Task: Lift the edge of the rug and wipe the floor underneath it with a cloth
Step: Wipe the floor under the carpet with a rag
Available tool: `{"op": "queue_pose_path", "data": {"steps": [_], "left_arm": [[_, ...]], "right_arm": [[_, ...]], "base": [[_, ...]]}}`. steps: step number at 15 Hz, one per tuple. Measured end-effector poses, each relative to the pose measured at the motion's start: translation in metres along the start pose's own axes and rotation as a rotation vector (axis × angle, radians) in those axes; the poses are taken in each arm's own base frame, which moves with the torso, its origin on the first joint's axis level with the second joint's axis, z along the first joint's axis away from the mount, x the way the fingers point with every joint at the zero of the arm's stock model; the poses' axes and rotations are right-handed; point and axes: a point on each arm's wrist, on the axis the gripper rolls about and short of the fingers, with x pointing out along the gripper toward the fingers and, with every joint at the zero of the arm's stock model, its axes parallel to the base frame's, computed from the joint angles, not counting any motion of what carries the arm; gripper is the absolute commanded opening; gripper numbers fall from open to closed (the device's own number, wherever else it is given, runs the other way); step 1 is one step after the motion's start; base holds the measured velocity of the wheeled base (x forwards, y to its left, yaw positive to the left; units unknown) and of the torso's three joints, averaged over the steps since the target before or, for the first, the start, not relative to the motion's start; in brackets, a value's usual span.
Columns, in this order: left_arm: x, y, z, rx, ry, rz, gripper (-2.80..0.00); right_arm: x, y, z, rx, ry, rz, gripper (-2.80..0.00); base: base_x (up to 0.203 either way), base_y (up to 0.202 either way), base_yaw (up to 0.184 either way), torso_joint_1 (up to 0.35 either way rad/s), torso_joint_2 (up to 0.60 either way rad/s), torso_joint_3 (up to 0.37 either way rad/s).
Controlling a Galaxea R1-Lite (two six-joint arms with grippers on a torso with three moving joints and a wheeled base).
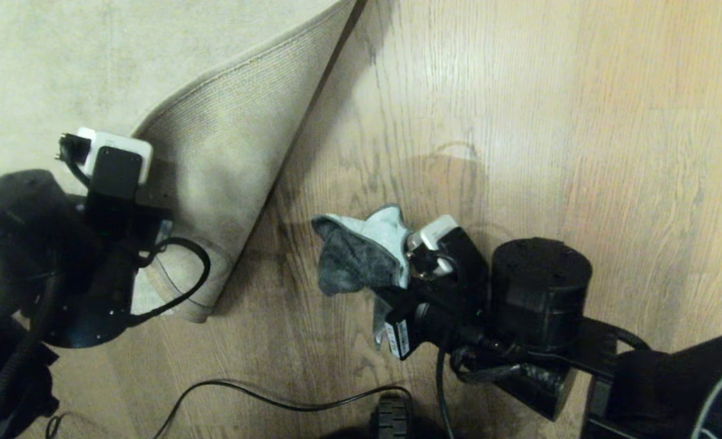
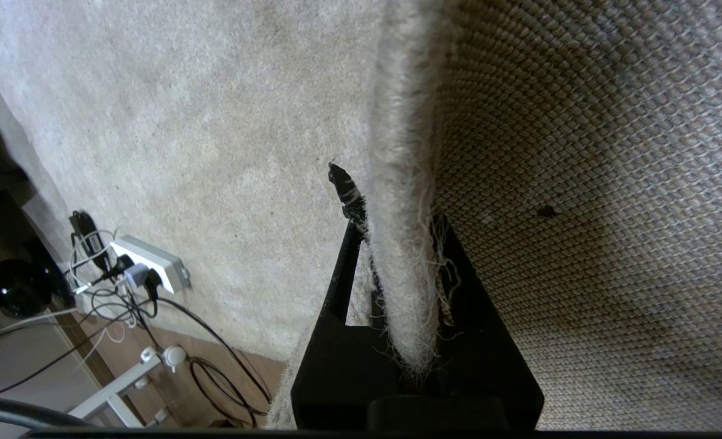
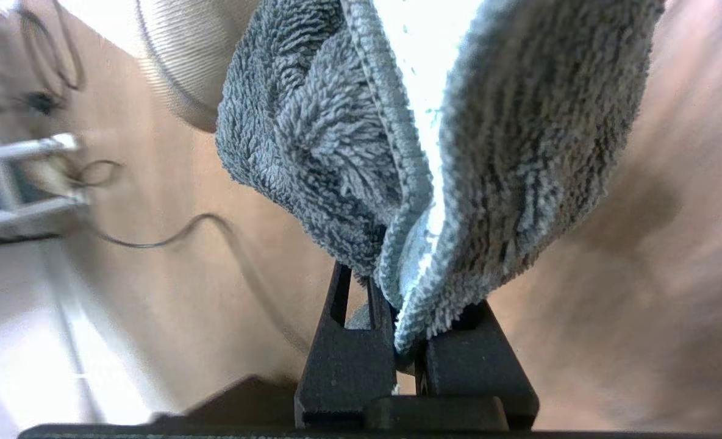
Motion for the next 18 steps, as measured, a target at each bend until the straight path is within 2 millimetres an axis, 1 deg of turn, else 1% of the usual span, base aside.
{"op": "queue_pose_path", "data": {"steps": [3, 5, 7, 8, 12, 15, 18], "left_arm": [[0.003, -0.002, -0.002, 0.004, 0.013, 0.007, -2.80], [0.006, -0.004, -0.005, 0.010, 0.022, 0.012, -2.80], [0.010, -0.006, -0.004, 0.010, 0.027, 0.021, -2.80], [0.013, -0.006, -0.004, 0.009, 0.029, 0.027, -2.80], [0.018, -0.009, -0.004, 0.013, 0.037, 0.037, -2.80], [0.019, -0.010, -0.005, 0.017, 0.047, 0.047, -2.80], [0.020, -0.011, -0.006, 0.020, 0.050, 0.046, -2.80]], "right_arm": [[0.010, 0.016, -0.014, 0.130, 0.054, 0.038, -2.80], [0.016, 0.027, -0.027, 0.182, 0.093, 0.059, -2.80], [0.026, 0.034, -0.042, 0.213, 0.129, 0.065, -2.80], [0.034, 0.037, -0.048, 0.230, 0.143, 0.064, -2.80], [0.071, 0.048, -0.064, 0.287, 0.135, 0.033, -2.80], [0.098, 0.053, -0.066, 0.318, 0.090, -0.020, -2.80], [0.118, 0.058, -0.069, 0.328, 0.052, -0.062, -2.80]], "base": [[0.000, 0.000, 0.000, 0.000, 0.00, 0.000], [0.000, 0.000, 0.000, 0.000, 0.00, 0.000], [0.000, 0.000, 0.000, 0.000, 0.00, 0.000], [0.000, 0.000, 0.000, 0.000, 0.00, 0.000], [0.000, 0.000, 0.000, 0.000, 0.00, 0.000], [0.000, 0.000, 0.000, 0.000, 0.00, 0.000], [0.000, 0.000, 0.000, 0.000, 0.00, 0.000]]}}
